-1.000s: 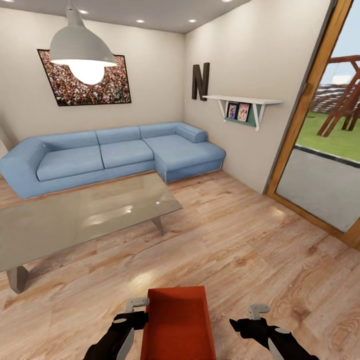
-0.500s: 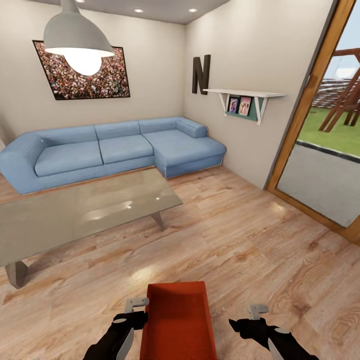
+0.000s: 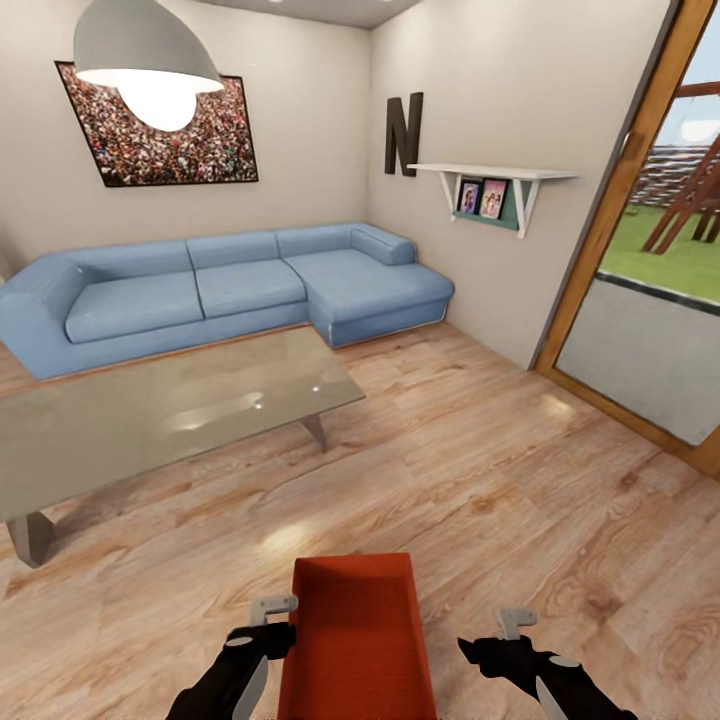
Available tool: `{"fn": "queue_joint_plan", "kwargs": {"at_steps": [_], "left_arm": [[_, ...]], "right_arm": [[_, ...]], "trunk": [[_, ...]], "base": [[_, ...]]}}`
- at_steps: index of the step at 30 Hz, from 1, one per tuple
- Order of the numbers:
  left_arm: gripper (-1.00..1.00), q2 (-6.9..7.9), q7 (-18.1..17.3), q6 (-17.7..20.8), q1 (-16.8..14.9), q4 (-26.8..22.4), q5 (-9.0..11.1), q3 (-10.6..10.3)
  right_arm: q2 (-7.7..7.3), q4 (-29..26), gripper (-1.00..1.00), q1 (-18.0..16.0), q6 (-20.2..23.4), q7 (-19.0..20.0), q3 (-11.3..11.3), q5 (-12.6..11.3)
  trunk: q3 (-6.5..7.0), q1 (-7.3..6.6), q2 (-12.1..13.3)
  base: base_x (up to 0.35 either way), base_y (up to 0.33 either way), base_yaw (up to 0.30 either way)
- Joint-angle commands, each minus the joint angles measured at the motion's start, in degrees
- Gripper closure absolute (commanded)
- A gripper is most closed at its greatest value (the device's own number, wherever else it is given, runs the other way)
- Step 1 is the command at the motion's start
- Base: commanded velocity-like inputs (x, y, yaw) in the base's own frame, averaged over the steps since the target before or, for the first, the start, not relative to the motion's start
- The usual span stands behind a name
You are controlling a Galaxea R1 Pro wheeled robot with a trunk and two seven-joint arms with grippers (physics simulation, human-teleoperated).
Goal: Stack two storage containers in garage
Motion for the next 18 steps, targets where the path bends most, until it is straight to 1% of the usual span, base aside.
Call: {"fn": "queue_joint_plan", "kwargs": {"at_steps": [1,6,14,18], "left_arm": [[-1.00,-0.07,-0.1,0.3,0.0,-0.1,-0.6,0.3],[-1.00,-0.07,-0.4,0.4,0.0,-0.1,-0.5,0.3],[-1.00,-0.07,-0.6,0.4,0.0,-0.1,-0.5,0.4],[-1.00,0.04,-0.7,0.4,0.0,0.0,-0.5,0.7]], "right_arm": [[-0.02,-0.1,-1.00,0.0,0.4,0.2,0.0,-0.3],[-0.02,-0.1,-1.00,0.0,0.3,0.1,-0.1,-0.2],[-0.02,-0.1,-1.00,0.0,0.3,0.1,-0.1,-0.2],[-0.02,-0.1,-1.00,0.0,0.3,0.1,-0.1,-0.2]], "trunk": [[-0.33,0.22,-0.4],[-0.71,0.22,-0.4],[-0.76,0.22,-0.4],[-0.76,0.22,-0.4]], "base": [[0.000,0.000,0.000],[0.000,0.000,0.000],[0.000,0.000,0.000],[0.000,0.000,0.000]]}}
